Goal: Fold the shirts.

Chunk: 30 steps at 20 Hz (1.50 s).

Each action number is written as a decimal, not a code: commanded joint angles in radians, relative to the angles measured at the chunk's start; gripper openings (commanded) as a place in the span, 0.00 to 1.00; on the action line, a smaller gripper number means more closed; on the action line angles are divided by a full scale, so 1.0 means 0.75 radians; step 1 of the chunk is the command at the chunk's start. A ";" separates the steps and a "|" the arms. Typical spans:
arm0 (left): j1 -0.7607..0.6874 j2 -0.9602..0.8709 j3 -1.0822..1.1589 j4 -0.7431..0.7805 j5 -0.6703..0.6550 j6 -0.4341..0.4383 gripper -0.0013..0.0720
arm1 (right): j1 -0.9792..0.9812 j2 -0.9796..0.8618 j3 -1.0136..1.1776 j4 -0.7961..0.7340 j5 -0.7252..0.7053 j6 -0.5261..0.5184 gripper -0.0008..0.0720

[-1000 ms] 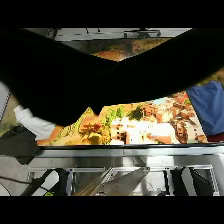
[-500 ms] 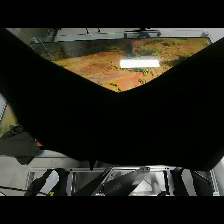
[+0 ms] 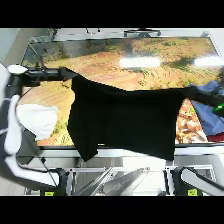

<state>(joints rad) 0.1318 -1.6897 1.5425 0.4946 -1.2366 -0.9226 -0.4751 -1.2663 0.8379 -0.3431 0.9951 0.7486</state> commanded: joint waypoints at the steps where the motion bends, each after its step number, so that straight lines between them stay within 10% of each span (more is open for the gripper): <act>1: -0.031 -0.388 0.212 0.045 0.035 -0.033 0.05 | 0.037 -0.468 0.089 0.242 -0.032 -0.186 0.03; 10: 0.071 -0.558 0.634 0.050 -0.001 -0.164 0.05 | 0.035 -0.882 0.895 0.256 0.320 0.097 0.03; 30: -0.110 -0.558 0.636 0.781 -0.123 -0.367 0.05 | 0.041 -0.887 0.832 -0.455 0.408 0.260 0.03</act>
<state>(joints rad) 0.0601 -2.1075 2.0190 1.0393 -1.3445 -1.1912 -0.4458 -1.9305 1.4651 -0.6380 1.3079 0.9215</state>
